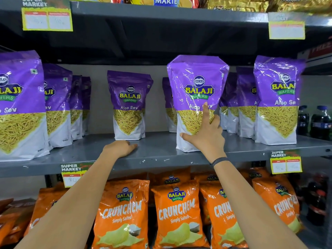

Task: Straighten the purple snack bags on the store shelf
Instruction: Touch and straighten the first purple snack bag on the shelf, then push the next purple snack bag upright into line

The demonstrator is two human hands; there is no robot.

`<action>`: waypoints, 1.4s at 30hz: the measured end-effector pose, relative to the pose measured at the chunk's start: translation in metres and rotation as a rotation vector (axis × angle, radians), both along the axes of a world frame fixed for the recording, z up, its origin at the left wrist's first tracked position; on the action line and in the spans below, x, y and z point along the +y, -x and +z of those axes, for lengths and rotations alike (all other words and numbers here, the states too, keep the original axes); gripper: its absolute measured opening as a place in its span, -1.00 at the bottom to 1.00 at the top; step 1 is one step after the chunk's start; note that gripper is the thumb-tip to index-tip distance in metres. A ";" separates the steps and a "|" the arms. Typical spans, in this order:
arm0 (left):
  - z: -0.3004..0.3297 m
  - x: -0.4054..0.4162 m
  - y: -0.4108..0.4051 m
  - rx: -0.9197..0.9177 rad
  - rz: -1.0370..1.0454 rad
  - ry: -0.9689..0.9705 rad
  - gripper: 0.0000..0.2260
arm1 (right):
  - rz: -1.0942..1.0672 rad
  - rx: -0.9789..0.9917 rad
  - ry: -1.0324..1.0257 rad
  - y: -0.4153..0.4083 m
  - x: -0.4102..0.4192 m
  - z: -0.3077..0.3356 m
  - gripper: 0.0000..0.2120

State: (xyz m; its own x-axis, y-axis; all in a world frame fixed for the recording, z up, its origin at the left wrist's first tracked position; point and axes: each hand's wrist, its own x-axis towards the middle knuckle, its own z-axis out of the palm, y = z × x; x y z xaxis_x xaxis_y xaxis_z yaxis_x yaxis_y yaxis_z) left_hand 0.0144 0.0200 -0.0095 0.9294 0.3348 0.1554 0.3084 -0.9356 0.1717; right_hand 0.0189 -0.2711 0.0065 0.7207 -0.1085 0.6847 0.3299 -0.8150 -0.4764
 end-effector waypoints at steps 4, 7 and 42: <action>0.000 0.001 0.000 -0.004 -0.003 -0.006 -0.42 | -0.028 -0.060 0.008 0.002 0.001 -0.006 0.10; 0.001 0.001 0.000 -0.008 -0.002 -0.003 -0.43 | -0.040 -0.093 0.003 0.002 0.002 -0.009 0.08; 0.010 0.100 0.055 -0.069 0.024 -0.051 -0.53 | 0.401 -0.146 -0.071 -0.021 0.215 0.020 -0.22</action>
